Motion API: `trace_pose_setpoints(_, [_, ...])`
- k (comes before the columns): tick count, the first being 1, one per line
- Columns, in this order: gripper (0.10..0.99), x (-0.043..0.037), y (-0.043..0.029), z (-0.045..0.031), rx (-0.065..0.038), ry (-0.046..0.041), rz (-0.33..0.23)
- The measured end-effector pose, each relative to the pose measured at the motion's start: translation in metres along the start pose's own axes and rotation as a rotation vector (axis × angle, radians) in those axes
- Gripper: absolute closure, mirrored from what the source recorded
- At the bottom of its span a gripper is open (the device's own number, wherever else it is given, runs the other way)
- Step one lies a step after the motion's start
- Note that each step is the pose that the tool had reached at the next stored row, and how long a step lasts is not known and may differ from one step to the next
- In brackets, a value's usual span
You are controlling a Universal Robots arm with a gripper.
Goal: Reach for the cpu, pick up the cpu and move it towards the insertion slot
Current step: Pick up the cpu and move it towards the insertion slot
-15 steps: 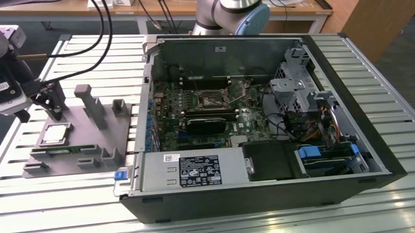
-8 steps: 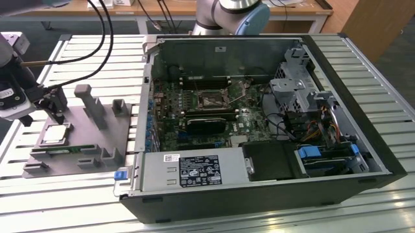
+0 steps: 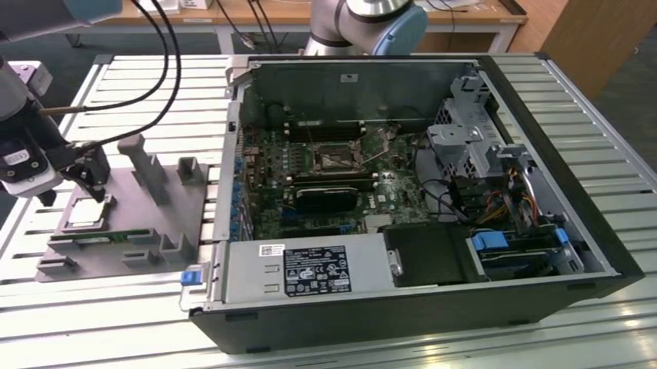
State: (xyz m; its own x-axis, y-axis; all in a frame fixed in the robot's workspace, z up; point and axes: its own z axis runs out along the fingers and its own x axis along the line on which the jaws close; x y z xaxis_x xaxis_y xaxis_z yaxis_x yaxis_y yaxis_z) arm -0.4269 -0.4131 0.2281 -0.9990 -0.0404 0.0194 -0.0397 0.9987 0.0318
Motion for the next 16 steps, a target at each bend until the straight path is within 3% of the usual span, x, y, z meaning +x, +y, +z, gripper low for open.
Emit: trace_pose_setpoints(16, [0.380,0.0064,-0.0003,0.0209,0.001,-0.0029,-0.003])
